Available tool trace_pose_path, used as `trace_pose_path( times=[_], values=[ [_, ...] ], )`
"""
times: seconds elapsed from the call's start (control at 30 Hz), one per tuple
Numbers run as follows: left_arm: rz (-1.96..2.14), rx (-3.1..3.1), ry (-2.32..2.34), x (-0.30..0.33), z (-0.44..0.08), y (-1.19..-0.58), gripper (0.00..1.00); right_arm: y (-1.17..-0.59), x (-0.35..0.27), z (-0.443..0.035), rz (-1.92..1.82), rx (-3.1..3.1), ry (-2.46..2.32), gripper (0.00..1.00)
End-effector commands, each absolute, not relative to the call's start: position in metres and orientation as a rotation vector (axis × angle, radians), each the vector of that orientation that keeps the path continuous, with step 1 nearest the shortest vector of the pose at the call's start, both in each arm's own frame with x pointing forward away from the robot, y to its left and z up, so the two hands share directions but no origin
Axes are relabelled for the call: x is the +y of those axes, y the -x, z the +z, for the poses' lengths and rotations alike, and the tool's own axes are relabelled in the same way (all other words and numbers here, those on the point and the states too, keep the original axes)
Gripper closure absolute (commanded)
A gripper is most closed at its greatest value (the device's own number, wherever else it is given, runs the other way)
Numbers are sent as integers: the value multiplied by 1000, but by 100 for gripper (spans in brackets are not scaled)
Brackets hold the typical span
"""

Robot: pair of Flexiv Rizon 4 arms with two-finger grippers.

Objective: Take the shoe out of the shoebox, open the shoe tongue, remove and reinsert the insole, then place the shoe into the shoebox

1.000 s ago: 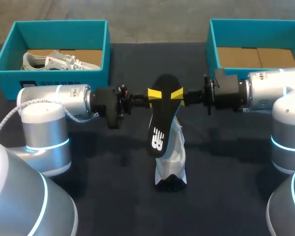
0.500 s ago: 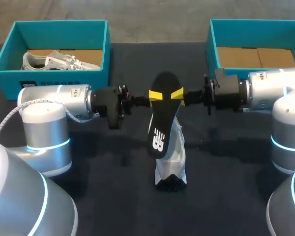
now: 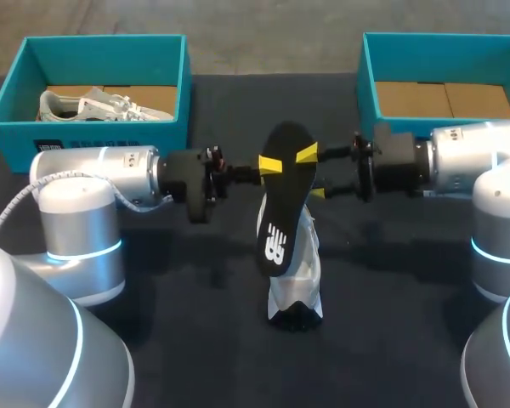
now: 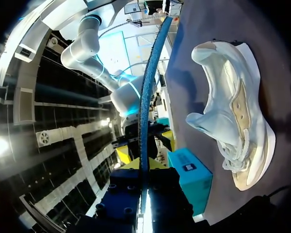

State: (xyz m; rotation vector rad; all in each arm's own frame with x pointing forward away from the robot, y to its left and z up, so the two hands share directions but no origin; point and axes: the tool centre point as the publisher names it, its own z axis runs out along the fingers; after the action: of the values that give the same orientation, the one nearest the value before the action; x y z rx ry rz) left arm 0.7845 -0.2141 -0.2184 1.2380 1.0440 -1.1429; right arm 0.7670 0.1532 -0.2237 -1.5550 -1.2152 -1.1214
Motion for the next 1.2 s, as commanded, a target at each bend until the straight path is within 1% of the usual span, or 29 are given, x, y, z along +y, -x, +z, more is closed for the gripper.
trace_pose_path(
  times=[0.03,0.33,0.63,0.87,1.2],
  values=[
    [-1148,1076,-1239,-208,-214,-779,100,-753,131,-215,-1108,-1213,1594,0],
    [-1219,1138,-1228,-195,-207,-763,100,-733,103,-222,-1115,-1202,1662,0],
    [-1291,1219,-1228,-185,-199,-733,100,-711,73,-244,-1106,-1216,1710,0],
    [-1314,1244,-1272,-179,-188,-710,100,-701,62,-249,-1050,-1256,1770,0],
    [-1373,1337,-1245,-171,-196,-679,100,-679,60,-262,-977,-1302,1791,0]
  ],
)
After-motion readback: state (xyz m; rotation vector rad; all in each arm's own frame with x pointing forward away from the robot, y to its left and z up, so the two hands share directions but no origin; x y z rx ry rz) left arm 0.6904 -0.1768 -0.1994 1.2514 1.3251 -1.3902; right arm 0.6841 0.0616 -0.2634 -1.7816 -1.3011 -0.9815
